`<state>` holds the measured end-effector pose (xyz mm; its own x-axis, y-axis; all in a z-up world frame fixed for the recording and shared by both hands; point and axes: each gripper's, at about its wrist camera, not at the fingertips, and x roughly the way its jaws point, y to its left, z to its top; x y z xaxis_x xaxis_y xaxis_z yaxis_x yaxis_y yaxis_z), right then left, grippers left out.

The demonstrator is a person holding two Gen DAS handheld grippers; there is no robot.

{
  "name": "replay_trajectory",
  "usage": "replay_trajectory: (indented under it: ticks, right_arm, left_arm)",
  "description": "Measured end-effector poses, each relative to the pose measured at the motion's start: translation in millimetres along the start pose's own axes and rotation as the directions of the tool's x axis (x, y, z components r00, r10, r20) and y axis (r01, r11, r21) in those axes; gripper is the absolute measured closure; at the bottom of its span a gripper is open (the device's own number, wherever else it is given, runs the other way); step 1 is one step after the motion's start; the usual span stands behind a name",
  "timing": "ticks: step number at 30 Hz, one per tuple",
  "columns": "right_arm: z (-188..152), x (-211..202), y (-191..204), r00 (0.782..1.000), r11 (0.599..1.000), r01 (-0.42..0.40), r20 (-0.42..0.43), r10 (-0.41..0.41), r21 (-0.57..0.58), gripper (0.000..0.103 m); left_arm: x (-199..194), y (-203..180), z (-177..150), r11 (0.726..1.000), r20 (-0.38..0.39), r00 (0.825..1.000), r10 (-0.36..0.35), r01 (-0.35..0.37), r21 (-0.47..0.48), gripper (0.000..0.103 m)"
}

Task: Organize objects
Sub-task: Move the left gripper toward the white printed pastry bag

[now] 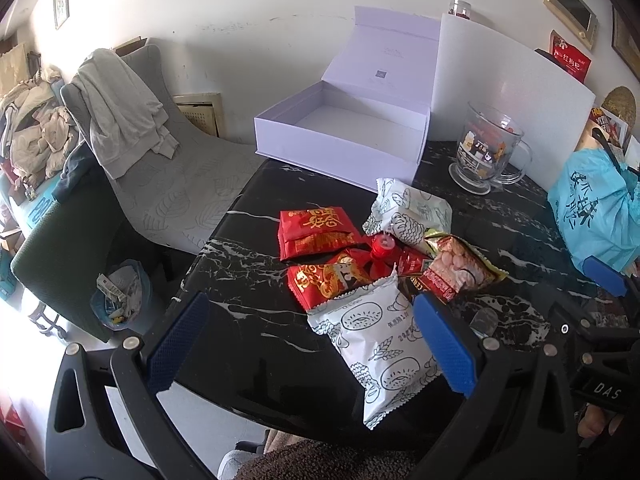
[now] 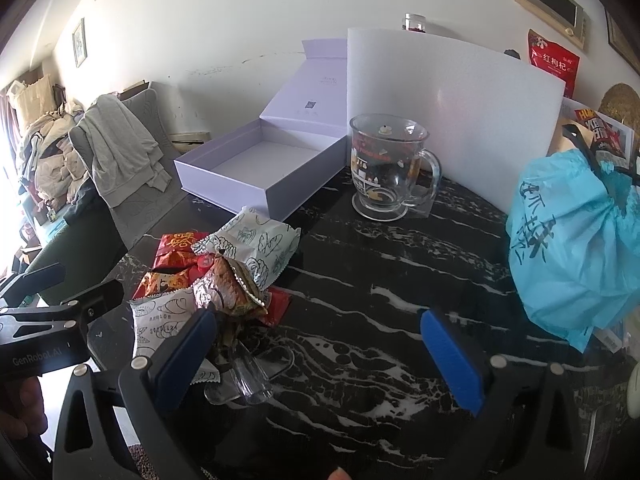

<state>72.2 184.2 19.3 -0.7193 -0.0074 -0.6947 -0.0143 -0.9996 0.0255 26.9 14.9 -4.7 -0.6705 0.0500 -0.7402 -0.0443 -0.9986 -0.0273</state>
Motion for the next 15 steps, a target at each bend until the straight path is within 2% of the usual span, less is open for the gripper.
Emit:
replay_trajectory:
  ticks: [15]
  right_arm:
    - [-27, -2, -7, 0.999, 1.0, -0.003, -0.036, 0.004, 0.018, 0.0]
  left_arm:
    - [2, -12, -22, 0.999, -0.047, 0.999, -0.027, 0.028, 0.025, 0.0]
